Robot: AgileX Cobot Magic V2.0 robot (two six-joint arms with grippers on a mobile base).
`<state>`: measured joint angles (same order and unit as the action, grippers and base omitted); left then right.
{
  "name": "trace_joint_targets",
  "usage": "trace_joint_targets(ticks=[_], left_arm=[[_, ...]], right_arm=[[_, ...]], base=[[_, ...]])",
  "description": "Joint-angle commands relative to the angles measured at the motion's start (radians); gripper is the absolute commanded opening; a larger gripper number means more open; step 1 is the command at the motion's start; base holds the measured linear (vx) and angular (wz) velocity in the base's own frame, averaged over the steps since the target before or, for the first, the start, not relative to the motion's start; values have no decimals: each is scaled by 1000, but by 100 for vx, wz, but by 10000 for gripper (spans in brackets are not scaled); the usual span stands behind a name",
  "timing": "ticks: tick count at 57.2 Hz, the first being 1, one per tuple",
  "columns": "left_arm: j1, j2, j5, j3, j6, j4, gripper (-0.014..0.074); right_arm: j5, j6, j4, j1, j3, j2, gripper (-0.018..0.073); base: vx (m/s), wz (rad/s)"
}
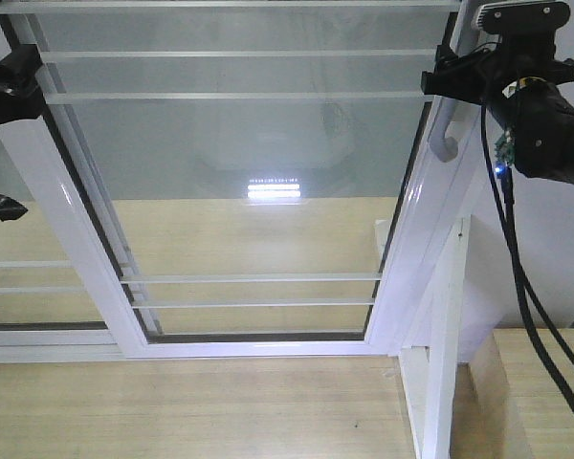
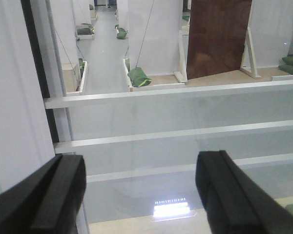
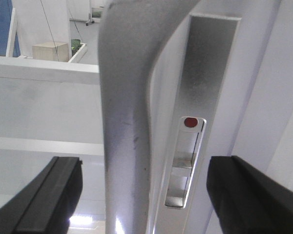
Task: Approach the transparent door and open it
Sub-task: 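Close the right gripper around the curved silver handle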
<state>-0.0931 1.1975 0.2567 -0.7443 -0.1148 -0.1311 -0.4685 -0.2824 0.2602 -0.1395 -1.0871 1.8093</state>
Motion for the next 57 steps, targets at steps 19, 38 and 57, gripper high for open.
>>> trace_joint_targets(ticks=[19,38,57], left_arm=[[2,-23,77,-34,-7,6,572],[2,-23,76,-34,-7,6,572],[2,4,76,-34,-7,6,572]], right_arm=[[-91,13,-22,3,-88,10,512],[-91,17,-28,0,-88,10,-16],[-51,166,-225,0,-88,10,-9]], base=[[0,0],[0,0],[0,0]])
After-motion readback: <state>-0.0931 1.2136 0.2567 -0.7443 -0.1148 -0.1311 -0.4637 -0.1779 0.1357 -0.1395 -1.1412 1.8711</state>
